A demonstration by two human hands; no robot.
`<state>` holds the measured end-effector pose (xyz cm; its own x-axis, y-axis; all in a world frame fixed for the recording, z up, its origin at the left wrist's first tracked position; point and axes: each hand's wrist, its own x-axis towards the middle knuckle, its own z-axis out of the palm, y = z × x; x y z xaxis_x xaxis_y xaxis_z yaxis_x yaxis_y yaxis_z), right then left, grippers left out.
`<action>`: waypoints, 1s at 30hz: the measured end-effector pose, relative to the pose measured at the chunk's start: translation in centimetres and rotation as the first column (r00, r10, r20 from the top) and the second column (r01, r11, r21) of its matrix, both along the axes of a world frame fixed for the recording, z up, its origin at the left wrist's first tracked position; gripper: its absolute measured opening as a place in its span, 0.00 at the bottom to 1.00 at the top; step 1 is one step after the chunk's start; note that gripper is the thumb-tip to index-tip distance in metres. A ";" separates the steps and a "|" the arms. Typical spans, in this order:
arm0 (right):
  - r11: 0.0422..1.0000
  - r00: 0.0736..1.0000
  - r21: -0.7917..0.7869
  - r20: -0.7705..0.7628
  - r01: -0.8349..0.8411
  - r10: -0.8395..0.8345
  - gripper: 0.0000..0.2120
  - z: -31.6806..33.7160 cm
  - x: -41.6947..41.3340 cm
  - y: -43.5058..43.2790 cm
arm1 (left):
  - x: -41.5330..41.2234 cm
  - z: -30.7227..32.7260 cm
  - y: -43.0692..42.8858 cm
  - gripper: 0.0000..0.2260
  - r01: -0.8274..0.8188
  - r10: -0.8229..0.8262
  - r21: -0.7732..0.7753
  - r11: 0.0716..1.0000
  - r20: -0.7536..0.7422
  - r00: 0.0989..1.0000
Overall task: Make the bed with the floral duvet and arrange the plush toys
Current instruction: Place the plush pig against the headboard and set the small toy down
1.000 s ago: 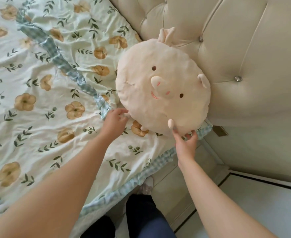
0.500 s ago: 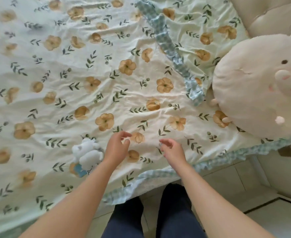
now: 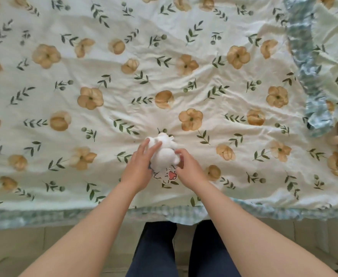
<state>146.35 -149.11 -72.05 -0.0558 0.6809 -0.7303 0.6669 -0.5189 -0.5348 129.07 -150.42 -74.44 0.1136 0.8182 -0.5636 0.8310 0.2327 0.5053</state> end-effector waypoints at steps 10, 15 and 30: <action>0.953 0.947 0.125 -0.204 0.276 -0.248 0.18 0.0 1.0 4.4 | 0.5 0.6 6.3 0.24 -0.128 0.133 -0.037 0.991 0.344 0.930; 0.862 0.829 -0.302 -0.275 0.406 -0.487 0.11 1.6 4.1 5.1 | 2.8 2.4 8.1 0.20 -0.172 0.217 -0.150 0.974 0.379 0.900; 0.531 0.569 0.248 -0.122 0.811 -0.813 0.17 5.0 23.0 3.9 | 20.1 5.0 11.8 0.14 0.080 0.118 -0.379 0.922 0.472 0.873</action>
<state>169.31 -145.17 -67.03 0.6200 0.5816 -0.5266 0.0322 -0.6895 -0.7236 149.16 -138.63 -69.49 0.4357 0.5594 -0.7052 0.5019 0.4994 0.7062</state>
